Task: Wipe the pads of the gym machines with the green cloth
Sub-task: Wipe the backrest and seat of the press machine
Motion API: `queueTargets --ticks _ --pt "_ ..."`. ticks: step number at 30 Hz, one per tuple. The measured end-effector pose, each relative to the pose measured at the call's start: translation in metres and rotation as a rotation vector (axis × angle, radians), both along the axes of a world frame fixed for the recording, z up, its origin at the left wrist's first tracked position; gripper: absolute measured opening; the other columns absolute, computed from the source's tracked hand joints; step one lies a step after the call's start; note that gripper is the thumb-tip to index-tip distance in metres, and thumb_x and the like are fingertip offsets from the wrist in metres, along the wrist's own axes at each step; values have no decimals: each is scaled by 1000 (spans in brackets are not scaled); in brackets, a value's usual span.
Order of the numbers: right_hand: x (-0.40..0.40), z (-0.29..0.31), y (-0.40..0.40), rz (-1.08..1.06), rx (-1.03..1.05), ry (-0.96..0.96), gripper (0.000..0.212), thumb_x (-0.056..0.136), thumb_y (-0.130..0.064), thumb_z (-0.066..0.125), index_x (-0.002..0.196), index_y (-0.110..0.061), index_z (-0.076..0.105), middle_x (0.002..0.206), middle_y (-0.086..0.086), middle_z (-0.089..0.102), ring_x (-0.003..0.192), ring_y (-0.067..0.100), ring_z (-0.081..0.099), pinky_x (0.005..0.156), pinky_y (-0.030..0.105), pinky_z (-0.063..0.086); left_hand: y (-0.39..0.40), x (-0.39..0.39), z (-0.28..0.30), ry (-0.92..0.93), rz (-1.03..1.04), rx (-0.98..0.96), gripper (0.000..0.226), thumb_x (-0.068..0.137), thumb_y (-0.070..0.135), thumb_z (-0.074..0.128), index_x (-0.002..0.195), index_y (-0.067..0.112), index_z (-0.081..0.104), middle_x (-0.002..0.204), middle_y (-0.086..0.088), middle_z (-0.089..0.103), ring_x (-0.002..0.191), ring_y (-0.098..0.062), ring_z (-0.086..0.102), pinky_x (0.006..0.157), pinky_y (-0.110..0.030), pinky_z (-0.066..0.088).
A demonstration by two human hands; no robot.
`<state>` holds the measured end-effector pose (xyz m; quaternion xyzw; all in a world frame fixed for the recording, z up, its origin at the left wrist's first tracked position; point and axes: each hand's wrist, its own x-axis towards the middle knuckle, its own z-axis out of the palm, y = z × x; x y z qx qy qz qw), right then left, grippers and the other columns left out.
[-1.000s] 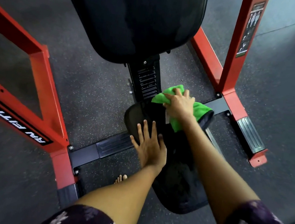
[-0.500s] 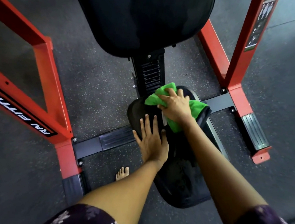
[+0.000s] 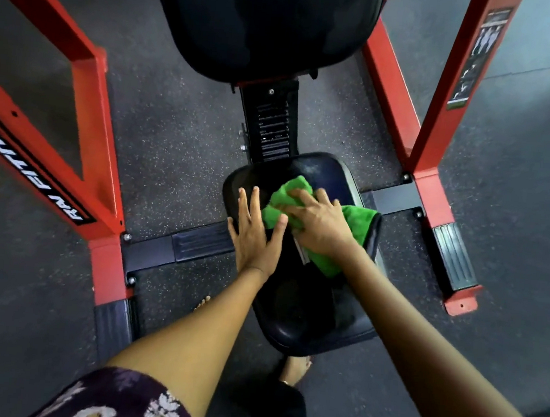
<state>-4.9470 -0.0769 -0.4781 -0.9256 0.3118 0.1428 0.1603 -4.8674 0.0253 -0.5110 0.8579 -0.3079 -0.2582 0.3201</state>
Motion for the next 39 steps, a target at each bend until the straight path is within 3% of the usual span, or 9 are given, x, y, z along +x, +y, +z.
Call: queueTargets --ticks 7,12,16,19,22,27,30,35,39 --pt "-77 13 -23 -239 8 25 50 91 -46 54 139 -36 44 146 -1 34 125 34 32 96 50 39 5 -5 4 108 64 -143 113 64 92 10 149 19 19 151 -3 34 139 -13 28 115 -45 -3" --pt "-62 24 38 -28 -33 -37 50 90 -49 51 139 -40 42 146 -3 36 124 31 34 93 46 39 5 -2 5 128 52 -87 97 73 71 15 147 8 23 151 -7 32 142 -16 23 116 -40 -3" --pt "-116 37 63 173 -28 -232 47 82 -54 45 122 -36 62 123 1 60 92 32 56 66 42 51 16 -10 4 22 -149 175 56 101 44 20 149 15 20 157 1 18 146 -11 3 114 -42 -15" --pt "-127 38 46 -103 -35 -142 45 88 -49 53 129 -31 58 135 2 50 108 35 47 82 49 48 38 -26 9 -61 -225 191 49 103 36 20 149 18 22 158 6 14 146 -10 1 115 -39 -12" --pt "-97 36 54 -201 -113 -36 48 91 -46 53 137 -37 46 144 -3 37 121 32 36 91 43 39 44 -31 14 124 -87 89 47 104 31 17 149 19 24 158 5 14 145 -7 2 116 -33 -8" --pt "-105 42 108 132 -73 -252 41 82 -43 54 122 -36 62 130 -1 56 95 30 52 68 41 44 45 -18 35 754 135 -110 63 100 48 0 149 15 23 158 1 16 145 -9 6 114 -25 -10" --pt "-147 41 99 261 -79 -279 47 78 -47 44 123 -40 59 130 -3 57 92 23 45 66 37 44 51 -20 48 809 101 -95 61 101 43 -2 150 14 19 156 4 17 144 -8 9 102 -14 10" --pt "-137 36 68 -301 -111 -168 44 87 -45 60 126 -27 60 138 5 49 107 39 45 83 47 41 58 -27 53 849 90 -145 59 101 42 -2 150 18 18 158 4 9 144 -7 2 99 -13 10" --pt "-97 37 112 6 -185 -268 45 74 -41 75 117 -32 66 127 4 59 94 36 54 71 44 44 56 -29 48 858 173 -159 58 102 44 6 150 15 20 155 6 18 142 -7 13 103 -16 15"
